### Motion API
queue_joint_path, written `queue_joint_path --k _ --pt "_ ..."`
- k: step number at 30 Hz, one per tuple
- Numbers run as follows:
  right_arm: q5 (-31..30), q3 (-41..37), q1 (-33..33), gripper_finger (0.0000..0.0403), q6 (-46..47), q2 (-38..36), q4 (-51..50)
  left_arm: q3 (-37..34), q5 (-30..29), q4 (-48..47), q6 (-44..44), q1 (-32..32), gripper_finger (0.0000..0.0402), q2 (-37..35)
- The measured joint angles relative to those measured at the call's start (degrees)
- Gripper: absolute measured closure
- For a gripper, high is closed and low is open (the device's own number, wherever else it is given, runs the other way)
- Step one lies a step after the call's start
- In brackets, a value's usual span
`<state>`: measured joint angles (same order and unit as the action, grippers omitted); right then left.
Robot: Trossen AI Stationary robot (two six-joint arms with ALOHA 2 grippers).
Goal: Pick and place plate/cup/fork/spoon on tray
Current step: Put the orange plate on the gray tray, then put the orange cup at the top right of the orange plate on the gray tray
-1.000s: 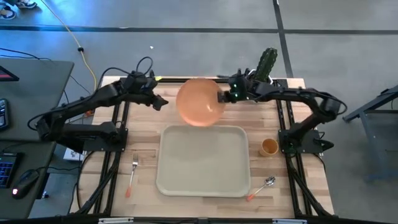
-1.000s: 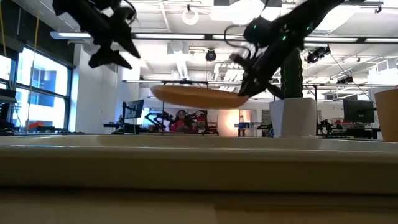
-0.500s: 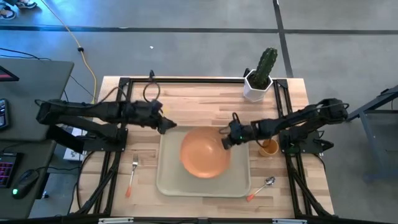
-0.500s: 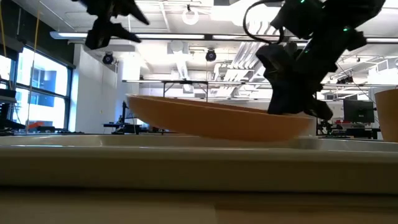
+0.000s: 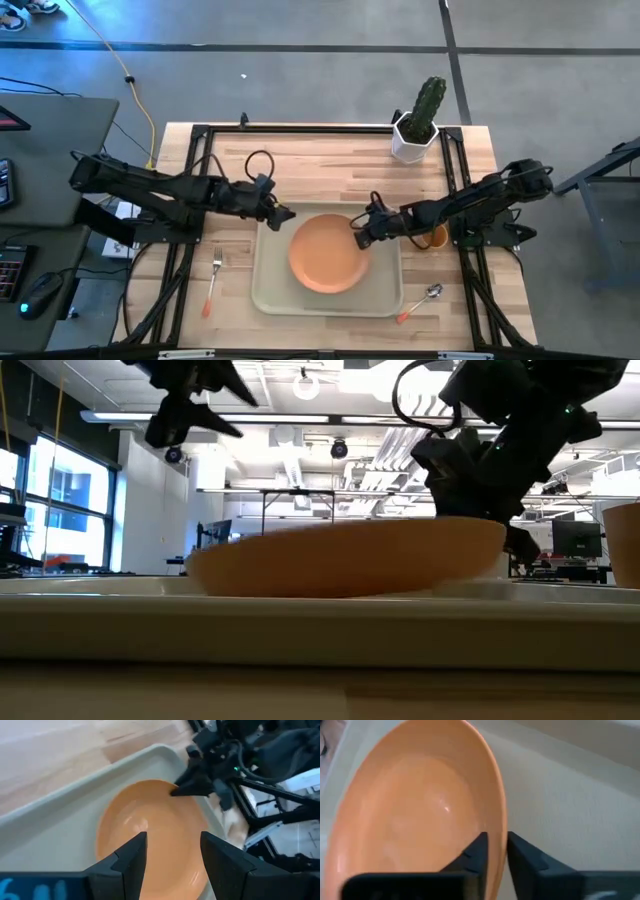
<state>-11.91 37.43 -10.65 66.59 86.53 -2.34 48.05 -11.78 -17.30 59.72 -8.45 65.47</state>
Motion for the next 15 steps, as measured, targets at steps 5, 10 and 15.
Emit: queue_joint_path --k 5,10,15 --pt "-1.83 0.0 1.34 0.0265 -3.22 -3.2 -0.77 1.56 0.07 -2.57 1.69 -1.24 0.0227 0.15" --pt "-1.94 0.06 5.24 0.0237 -9.78 -11.19 -2.61 7.37 -4.89 -10.58 -2.01 -1.97 0.023 0.11" --pt "-1.57 0.09 11.42 0.0235 -13.28 -20.17 -8.09 10.66 -13.96 -13.02 -10.57 -0.75 0.0241 0.06"
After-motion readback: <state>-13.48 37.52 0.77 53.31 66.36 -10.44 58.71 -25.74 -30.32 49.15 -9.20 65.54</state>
